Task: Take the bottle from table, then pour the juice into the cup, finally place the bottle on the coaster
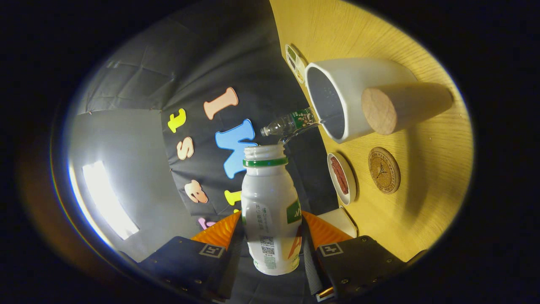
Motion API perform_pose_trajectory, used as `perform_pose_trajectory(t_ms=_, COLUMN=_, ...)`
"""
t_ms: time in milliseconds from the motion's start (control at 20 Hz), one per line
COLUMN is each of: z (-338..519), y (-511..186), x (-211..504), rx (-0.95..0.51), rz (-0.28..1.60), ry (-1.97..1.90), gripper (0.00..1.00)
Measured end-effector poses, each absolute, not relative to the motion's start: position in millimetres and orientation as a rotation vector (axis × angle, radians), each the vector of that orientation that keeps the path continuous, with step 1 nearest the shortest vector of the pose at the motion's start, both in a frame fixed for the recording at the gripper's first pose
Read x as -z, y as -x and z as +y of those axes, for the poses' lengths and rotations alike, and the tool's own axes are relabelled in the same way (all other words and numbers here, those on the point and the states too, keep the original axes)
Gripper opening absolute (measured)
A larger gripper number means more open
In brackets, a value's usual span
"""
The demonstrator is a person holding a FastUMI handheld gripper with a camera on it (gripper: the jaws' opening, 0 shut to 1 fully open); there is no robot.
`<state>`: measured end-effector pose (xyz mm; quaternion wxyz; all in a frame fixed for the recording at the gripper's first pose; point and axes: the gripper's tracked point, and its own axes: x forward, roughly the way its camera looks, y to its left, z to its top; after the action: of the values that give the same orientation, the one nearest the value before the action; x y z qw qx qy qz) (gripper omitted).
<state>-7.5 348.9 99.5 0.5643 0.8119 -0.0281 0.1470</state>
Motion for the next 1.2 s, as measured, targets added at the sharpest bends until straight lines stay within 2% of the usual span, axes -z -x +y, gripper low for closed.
perform_pose_trajectory(t_ms=1200, z=333, y=8, x=-100, rx=-0.257, rz=-0.107, ry=-2.077, gripper=0.66)
